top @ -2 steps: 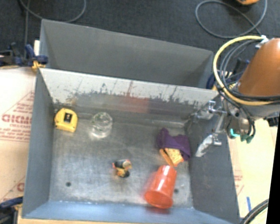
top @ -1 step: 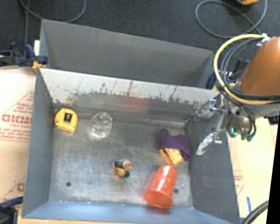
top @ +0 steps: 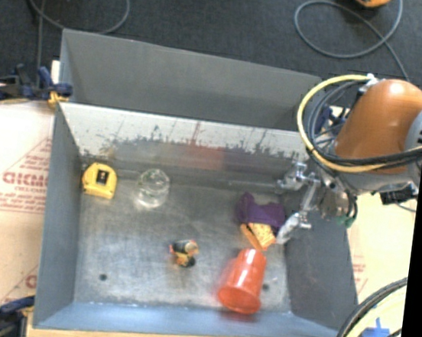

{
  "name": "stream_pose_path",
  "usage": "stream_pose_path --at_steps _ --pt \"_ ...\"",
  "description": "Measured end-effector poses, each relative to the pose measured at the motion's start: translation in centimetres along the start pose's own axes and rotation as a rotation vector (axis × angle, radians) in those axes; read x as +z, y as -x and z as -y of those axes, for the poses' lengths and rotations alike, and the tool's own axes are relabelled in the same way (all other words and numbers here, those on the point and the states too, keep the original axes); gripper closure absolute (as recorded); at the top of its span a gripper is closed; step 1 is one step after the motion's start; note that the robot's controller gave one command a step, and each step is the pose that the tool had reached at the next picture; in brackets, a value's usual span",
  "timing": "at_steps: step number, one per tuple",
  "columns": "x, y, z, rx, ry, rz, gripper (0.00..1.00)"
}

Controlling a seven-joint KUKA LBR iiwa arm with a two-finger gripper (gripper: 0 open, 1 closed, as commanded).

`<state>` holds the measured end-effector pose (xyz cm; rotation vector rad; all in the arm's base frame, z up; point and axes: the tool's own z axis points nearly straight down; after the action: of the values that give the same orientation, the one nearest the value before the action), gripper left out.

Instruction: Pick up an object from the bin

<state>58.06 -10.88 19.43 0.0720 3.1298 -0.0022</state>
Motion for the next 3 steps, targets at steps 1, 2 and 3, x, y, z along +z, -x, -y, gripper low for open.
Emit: stream_pose_path --at_steps 1,2,3 --pt "0.5 -0.1 -0.1 0.003 0.0 -0.001 0.0" --pt "11.8 2.3 -1.4 -0.252 -0.006 -0.002 0.0" --pt "11.4 0.6 -2.0 -0.412 -0.01 0.015 1.0"
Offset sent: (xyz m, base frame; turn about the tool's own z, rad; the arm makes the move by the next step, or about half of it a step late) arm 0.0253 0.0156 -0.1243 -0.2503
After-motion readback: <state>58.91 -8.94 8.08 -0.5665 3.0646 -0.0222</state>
